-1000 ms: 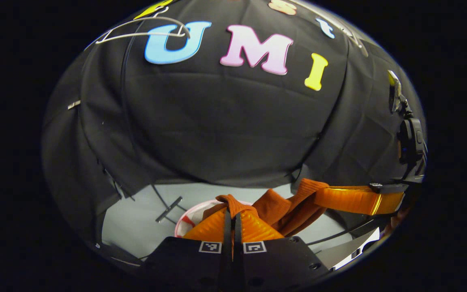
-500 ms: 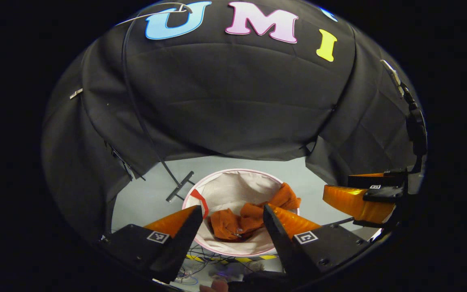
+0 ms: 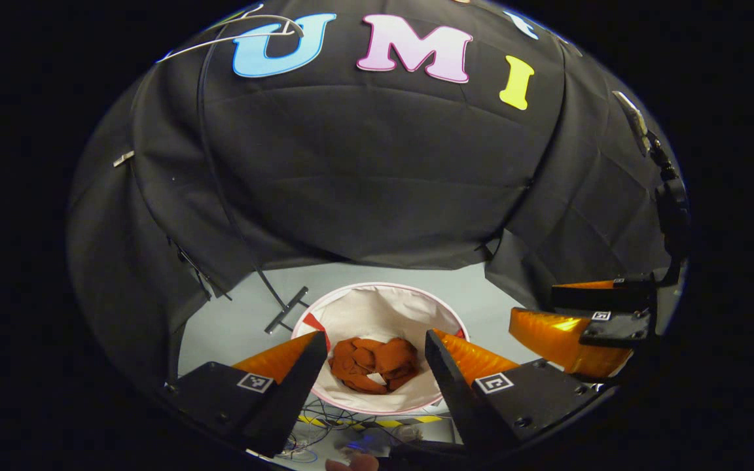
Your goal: Grasp the clothes on the hanger with both hands and then place them into the laundry hamper below.
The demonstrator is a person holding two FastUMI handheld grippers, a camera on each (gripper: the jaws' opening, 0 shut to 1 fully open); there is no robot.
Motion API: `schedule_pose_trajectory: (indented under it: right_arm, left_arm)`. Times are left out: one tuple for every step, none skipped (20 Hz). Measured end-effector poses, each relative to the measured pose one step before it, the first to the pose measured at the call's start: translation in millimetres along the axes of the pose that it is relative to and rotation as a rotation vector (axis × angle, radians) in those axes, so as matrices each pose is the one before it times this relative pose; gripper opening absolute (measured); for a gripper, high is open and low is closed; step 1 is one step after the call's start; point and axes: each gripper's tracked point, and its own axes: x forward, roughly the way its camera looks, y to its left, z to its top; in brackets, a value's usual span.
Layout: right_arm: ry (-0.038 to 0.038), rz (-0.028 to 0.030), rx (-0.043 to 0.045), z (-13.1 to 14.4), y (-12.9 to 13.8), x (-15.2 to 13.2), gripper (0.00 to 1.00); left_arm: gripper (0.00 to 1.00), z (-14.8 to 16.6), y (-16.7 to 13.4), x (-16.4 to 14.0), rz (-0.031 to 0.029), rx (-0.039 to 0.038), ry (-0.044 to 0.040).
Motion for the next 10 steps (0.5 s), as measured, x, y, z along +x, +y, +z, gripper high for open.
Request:
schedule_pose_trajectory:
  right_arm:
    - [-0.02217,0.00588,0.01043,6.72,3.92,-5.27,0.98]
    - [-0.02302,-0.00738,0.00674,7.95,3.47,-7.21,0.98]
    - [-0.02966,-0.01052,0.00165,8.88,1.58,-8.33,0.99]
    - [-0.03678,-0.00496,0.0014,10.85,3.96,-8.54,0.99]
    - [-0.02624,-0.00134,-0.00218,9.82,4.6,-8.53,0.99]
    - [-0.02232,0.00008,-0.00162,6.39,4.58,-8.79,0.99]
    - [-0.02293,-0.00184,0.00208,9.08,4.65,-10.56,0.99]
    - [-0.02952,-0.00873,0.00503,10.14,3.68,-11.02,0.99]
    - [-0.02338,-0.01206,0.00533,9.71,2.44,-11.09,0.99]
    - [-0.02319,-0.01082,0.00238,6.4,3.06,-9.9,0.99]
  left_arm:
    - [0.96,1.9,3.51,-7.3,0.00858,0.00303,-0.0166]
    - [0.96,7.45,3.35,-7.92,0.00901,-0.00075,-0.02377]
    - [0.96,8.43,3.66,-10.55,0.01035,-0.00591,-0.02585]
    - [0.96,11.0,3.38,-10.06,0.00954,-0.00843,-0.02997]
    - [0.96,11.7,3.35,-10.19,0.00771,-0.00829,-0.03099]
    - [0.96,12.7,3.02,-11.08,0.0101,-0.00592,-0.03036]
    - [0.96,11.49,4.94,-12.46,0.01122,-0.00378,-0.03057]
    - [0.96,13.34,4.52,-12.42,0.01142,-0.00036,-0.03295]
    - [0.95,12.63,3.98,-13.01,0.01215,0.0031,-0.03817]
    - [0.95,15.52,5.32,-13.82,0.0144,0.00819,-0.04242]
